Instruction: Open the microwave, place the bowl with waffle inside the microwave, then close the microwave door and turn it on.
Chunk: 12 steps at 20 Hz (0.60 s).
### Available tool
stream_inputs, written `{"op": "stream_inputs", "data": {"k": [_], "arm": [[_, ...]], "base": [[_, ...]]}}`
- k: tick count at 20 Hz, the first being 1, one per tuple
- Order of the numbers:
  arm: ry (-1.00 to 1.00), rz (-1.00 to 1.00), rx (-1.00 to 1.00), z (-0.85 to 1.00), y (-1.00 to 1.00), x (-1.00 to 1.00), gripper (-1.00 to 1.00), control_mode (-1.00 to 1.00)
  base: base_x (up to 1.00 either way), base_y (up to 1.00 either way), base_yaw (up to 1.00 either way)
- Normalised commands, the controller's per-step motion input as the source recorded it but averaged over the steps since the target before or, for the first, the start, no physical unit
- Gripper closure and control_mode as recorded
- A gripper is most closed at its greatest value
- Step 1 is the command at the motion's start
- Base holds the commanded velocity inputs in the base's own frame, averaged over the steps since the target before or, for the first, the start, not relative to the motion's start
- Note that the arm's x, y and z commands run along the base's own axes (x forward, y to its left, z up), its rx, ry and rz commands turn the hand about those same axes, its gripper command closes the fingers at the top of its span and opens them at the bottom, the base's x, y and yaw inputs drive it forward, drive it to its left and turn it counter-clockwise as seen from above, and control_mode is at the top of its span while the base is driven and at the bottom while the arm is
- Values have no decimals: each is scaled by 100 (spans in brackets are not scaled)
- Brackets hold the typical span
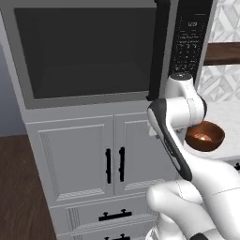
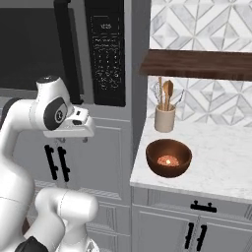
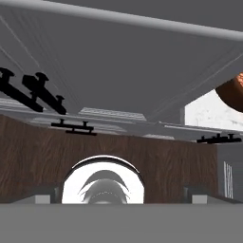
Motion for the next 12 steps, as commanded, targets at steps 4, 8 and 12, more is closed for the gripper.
{"op": "stream_inputs", "data": {"k": [4,8,12], "arm": [[0,0,0,0,0,0,-100,100],[0,0,0,0,0,0,-100,100],[0,0,0,0,0,0,-100,100]], "base": [[0,-51,3],[0,-39,7],[0,-27,15]]}}
